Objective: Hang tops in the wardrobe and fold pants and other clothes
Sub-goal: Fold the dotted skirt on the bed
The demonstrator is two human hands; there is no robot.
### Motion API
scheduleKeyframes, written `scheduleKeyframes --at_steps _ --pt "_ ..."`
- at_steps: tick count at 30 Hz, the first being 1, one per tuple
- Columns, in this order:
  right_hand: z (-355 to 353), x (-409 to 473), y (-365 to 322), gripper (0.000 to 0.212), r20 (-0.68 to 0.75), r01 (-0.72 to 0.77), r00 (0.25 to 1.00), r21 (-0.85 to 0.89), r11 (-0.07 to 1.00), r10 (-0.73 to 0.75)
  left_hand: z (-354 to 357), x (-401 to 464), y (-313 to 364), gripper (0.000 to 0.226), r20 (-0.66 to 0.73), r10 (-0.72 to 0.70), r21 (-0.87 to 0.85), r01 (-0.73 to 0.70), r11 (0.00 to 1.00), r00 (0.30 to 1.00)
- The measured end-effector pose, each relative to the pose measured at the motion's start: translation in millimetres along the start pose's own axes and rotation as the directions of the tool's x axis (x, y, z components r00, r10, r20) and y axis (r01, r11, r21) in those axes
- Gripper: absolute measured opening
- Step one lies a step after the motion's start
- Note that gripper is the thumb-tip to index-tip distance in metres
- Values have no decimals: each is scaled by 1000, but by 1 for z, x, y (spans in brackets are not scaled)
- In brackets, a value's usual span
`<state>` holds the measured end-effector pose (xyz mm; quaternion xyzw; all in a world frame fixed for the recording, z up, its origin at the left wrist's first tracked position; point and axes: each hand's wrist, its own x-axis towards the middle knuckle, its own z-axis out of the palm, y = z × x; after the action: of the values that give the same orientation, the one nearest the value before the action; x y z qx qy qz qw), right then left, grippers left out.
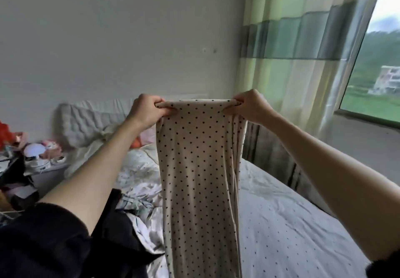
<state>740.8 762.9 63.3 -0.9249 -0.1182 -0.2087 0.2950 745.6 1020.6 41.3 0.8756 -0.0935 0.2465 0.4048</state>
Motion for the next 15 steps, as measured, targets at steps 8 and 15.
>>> scheduleKeyframes --at_steps 8,15 --pt "-70 110 -24 20 -348 166 915 -133 977 -203 -30 115 78 17 -293 177 -24 -192 981 940" --pt "-72 102 -15 18 -319 190 922 -123 974 -220 -35 113 64 15 -137 163 -32 -168 985 977"
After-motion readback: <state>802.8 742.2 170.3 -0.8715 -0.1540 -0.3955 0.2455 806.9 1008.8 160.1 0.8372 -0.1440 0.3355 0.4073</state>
